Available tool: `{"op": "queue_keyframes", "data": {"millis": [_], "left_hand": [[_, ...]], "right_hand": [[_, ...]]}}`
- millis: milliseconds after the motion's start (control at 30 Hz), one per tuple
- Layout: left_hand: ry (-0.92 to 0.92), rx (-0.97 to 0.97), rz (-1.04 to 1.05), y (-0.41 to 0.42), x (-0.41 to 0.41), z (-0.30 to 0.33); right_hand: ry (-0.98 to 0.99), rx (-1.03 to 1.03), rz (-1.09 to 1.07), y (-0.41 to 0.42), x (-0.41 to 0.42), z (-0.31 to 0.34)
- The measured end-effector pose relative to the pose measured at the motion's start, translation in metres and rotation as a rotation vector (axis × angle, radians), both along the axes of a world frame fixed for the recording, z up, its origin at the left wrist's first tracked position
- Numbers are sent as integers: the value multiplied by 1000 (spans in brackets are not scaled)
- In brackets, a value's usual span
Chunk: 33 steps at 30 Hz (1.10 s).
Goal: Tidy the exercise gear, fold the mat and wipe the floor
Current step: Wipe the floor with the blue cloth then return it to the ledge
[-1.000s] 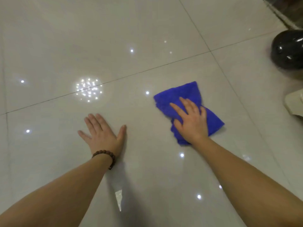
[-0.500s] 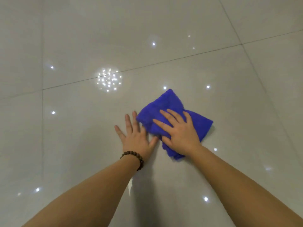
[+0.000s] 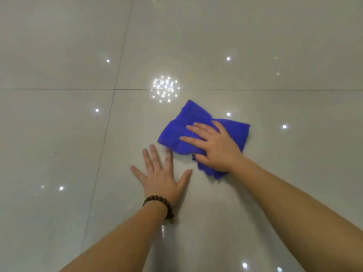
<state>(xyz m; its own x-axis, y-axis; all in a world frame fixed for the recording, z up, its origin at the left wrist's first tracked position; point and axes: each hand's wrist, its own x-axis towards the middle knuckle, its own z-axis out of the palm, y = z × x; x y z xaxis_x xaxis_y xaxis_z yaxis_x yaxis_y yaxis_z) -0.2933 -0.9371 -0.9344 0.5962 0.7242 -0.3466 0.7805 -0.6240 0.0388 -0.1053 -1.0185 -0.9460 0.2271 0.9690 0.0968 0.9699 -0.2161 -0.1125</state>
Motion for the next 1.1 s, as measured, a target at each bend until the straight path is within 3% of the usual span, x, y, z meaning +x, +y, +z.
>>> {"op": "queue_keyframes", "data": {"millis": [33,133,167,200,300,333,367,400,500,533,567,667,700,733,867,933,1000,1033,1100], "left_hand": [[-14,5,-3,0,0,-1],[-42,27,-16,-2,-1,-3],[-47,27,-12,-2,-1,-3],[-50,17,-5,-2,-1,-3],[-87,10,-10,-1,-1,-5],[-88,15,-7,-1,-1,-6],[-87,19,-1,-1,-1,-7],[-90,25,4,0,-3,-7],[-99,32,-5,0,-2,-5],[-99,28,-3,0,-1,-6],[-99,24,1,0,-1,-7],[-104,5,4,0,-2,-9],[-100,-7,8,1,-1,-9],[-91,-15,12,1,-2,-9],[-32,-69,-10,1,-3,3],[-18,-78,-16,1,-2,5],[-16,-61,-17,1,-2,7],[-20,-49,-22,-1,-3,6],[-30,-25,-33,-2,-4,2]], "right_hand": [[19,4,-211,-1,29,3],[282,52,-1229,19,71,17],[314,23,-1311,44,55,26],[285,-13,-1138,73,29,30],[280,-187,117,132,-47,31],[215,-252,375,142,-40,29],[134,-238,406,149,-16,26],[89,-213,197,155,10,22],[314,-45,-981,155,71,21],[349,-47,-1124,160,62,27],[289,-40,-1003,167,42,28],[257,-129,27,152,-25,20],[206,-154,176,131,-24,19],[158,-145,114,101,-11,14],[236,-73,-1132,-70,28,32],[330,-108,-1525,-119,16,47],[341,-175,-1662,-108,-10,47],[330,-172,-1595,-89,-27,43],[257,-87,-1207,-38,-62,28]]}}
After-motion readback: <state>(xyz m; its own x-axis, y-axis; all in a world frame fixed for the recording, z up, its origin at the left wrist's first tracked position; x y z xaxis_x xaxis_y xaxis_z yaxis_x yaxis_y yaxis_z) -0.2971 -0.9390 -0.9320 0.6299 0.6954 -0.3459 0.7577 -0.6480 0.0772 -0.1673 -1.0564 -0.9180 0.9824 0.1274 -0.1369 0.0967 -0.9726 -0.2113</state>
